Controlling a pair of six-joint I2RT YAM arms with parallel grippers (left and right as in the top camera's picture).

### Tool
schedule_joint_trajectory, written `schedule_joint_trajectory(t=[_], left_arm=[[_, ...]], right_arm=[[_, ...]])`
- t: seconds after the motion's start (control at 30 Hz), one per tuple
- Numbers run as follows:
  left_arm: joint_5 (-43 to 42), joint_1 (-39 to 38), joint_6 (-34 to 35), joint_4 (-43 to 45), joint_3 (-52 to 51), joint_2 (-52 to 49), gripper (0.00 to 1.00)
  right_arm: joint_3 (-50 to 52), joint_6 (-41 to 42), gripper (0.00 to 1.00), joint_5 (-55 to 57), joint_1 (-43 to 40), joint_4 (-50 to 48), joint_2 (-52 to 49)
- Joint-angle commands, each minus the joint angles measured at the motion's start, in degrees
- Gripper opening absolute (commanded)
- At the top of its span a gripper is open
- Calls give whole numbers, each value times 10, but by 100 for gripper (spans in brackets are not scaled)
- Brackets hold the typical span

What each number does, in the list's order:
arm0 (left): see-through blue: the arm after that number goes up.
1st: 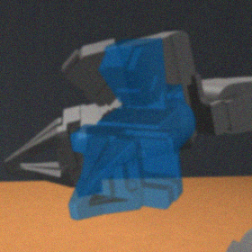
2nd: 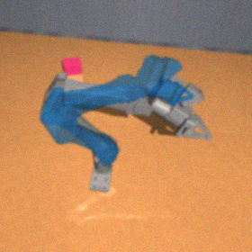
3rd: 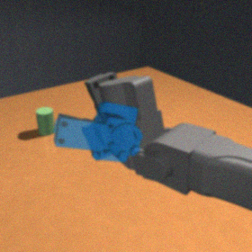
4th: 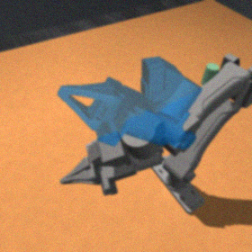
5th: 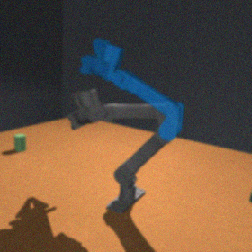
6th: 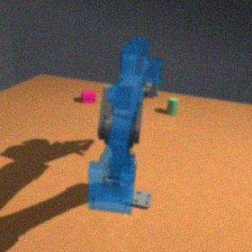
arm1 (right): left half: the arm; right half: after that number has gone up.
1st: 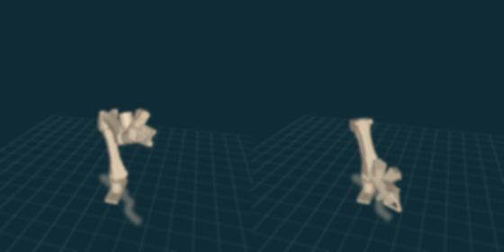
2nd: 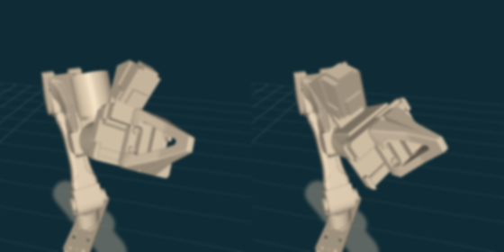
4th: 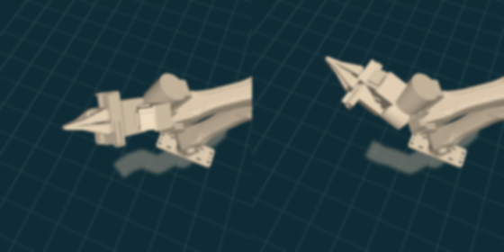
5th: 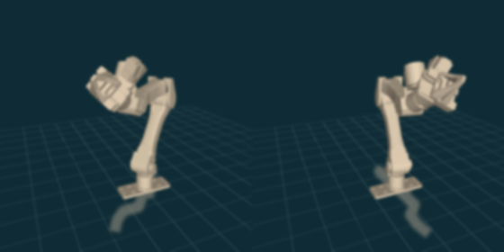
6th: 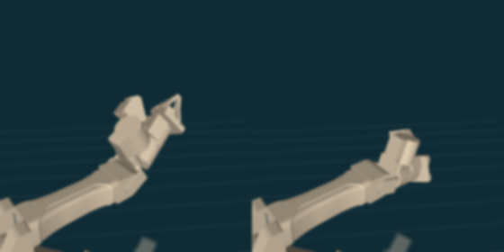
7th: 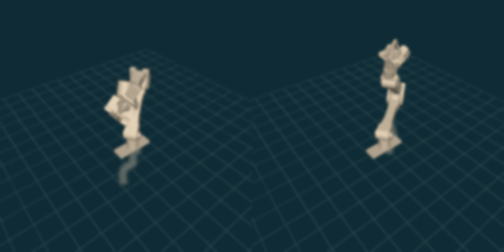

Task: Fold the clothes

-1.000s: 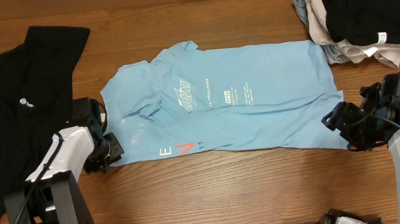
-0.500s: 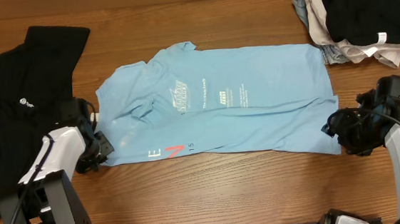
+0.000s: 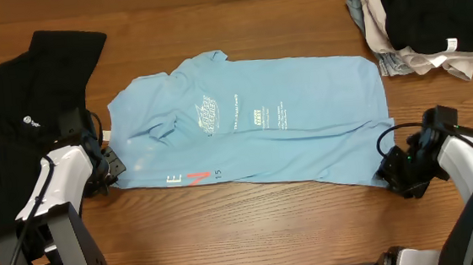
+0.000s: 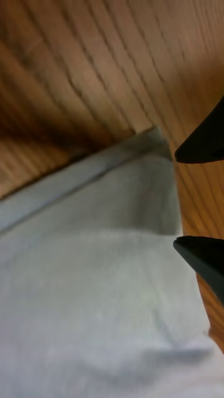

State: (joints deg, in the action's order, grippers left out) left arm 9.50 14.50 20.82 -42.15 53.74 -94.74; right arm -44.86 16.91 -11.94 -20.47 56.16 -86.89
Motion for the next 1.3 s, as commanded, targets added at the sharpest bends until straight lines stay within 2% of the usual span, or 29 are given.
schedule_joint_trajectory(t=[0.0, 0.2, 0.53, 0.63, 0.83, 1.1, 1.27], left_arm=[[12, 2, -11, 3, 13, -5, 4], [12, 2, -11, 4, 13, -5, 4], [12, 2, -11, 4, 13, -5, 4], [12, 2, -15, -1, 14, -5, 4], [17, 3, -41, -47, 41, -5, 4], [58, 5, -41, -138, 122, -5, 4], [77, 5, -41, -188, 159, -5, 4]], right_arm=[[6, 12, 42, 51, 3, -5, -11], [6, 12, 42, 57, 3, -26, -18], [7, 14, 15, 59, 3, -35, -18], [7, 14, 4, 59, 3, -32, -18], [-6, 26, 4, 59, -21, 0, -18], [-33, 16, 4, 59, -85, 51, -17], [-48, 16, 4, 48, -97, 69, -17]])
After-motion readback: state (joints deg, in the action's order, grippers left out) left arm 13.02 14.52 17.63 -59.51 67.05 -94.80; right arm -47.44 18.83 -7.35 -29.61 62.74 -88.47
